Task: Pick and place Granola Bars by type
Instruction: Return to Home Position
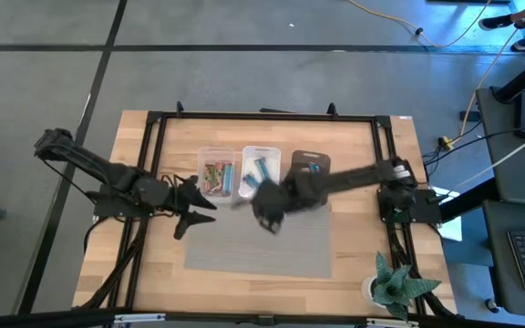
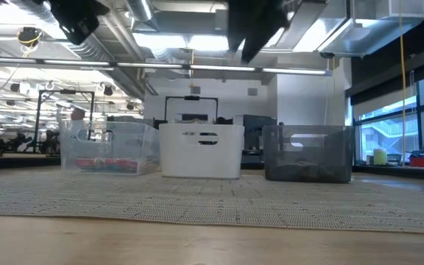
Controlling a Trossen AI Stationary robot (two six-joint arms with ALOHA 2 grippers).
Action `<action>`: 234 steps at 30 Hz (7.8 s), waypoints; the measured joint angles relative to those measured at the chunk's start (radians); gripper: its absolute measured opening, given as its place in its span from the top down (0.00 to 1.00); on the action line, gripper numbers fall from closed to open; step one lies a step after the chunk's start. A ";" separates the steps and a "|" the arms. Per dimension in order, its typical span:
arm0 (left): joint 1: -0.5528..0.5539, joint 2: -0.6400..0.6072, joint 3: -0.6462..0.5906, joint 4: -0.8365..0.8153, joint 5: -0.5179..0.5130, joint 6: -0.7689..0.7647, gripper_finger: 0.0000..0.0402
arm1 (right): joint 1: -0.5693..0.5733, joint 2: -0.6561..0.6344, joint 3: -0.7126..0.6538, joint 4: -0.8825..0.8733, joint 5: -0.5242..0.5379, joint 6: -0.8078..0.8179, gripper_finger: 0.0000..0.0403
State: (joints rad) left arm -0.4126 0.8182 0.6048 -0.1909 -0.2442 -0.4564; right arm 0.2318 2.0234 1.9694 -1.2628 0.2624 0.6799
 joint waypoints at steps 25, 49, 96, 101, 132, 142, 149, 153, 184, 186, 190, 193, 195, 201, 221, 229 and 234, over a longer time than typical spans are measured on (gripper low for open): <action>-0.008 -0.582 -0.401 0.268 -0.027 -0.035 0.57 | 0.204 -0.536 -1.109 1.608 -0.401 -0.132 0.44; -0.005 -0.812 -0.460 0.072 -0.189 0.012 0.57 | 0.231 -0.744 -1.757 2.564 -0.516 -0.207 0.44; -0.005 -0.818 -0.517 0.052 -0.165 -0.054 0.57 | 0.050 -1.442 -1.964 2.165 -0.223 -0.344 0.44; -0.005 -0.818 -0.517 0.051 -0.165 -0.054 0.57 | 0.050 -1.584 -1.963 1.981 -0.182 -0.376 0.44; -0.004 -0.818 -0.517 0.048 -0.179 0.048 0.57 | 0.050 -2.023 -1.963 1.331 -0.038 -0.598 0.44; -0.004 -0.818 -0.518 -0.001 -0.278 0.153 0.58 | 0.050 -1.987 -1.963 1.325 -0.027 -0.727 0.44; -0.004 -0.815 -0.518 -0.026 -0.295 0.154 0.57 | 0.050 -1.909 -1.963 1.325 -0.022 -0.707 0.44; -0.004 -0.812 -0.518 -0.027 -0.295 0.189 0.57 | 0.040 -1.858 -1.963 1.326 -0.018 -0.702 0.44; -0.004 -0.812 -0.518 -0.024 -0.392 0.279 0.57 | 0.038 -1.816 -1.963 1.325 -0.028 -0.711 0.44; -0.004 -0.812 -0.518 -0.024 -0.392 0.278 0.58 | 0.038 -1.816 -1.963 1.325 -0.028 -0.713 0.44; -0.004 -0.812 -0.518 -0.024 -0.392 0.278 0.58 | 0.038 -1.816 -1.963 1.325 -0.028 -0.711 0.44; -0.004 -0.812 -0.518 -0.024 -0.392 0.278 0.58 | 0.038 -1.816 -1.963 1.325 -0.028 -0.712 0.44; -0.004 -0.812 -0.518 -0.024 -0.392 0.278 0.58 | 0.039 -1.816 -1.963 1.325 -0.028 -0.711 0.44; -0.004 -0.812 -0.518 -0.024 -0.392 0.278 0.58 | 0.038 -1.816 -1.963 1.325 -0.028 -0.711 0.44; -0.004 -0.812 -0.518 -0.024 -0.392 0.277 0.58 | 0.037 -1.867 -1.963 1.324 -0.029 -0.715 0.44; -0.005 -0.812 -0.518 -0.024 -0.391 0.277 0.58 | 0.020 -2.022 -1.963 1.331 -0.028 -0.765 0.44; -0.005 -0.812 -0.518 -0.023 -0.390 0.277 0.58 | 0.020 -2.022 -1.963 1.324 -0.036 -0.790 0.44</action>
State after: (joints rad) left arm -0.4171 0.0063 0.0872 -0.2142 -0.6343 -0.1791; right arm 0.2520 0.0010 0.0067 0.0609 0.2265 -0.1101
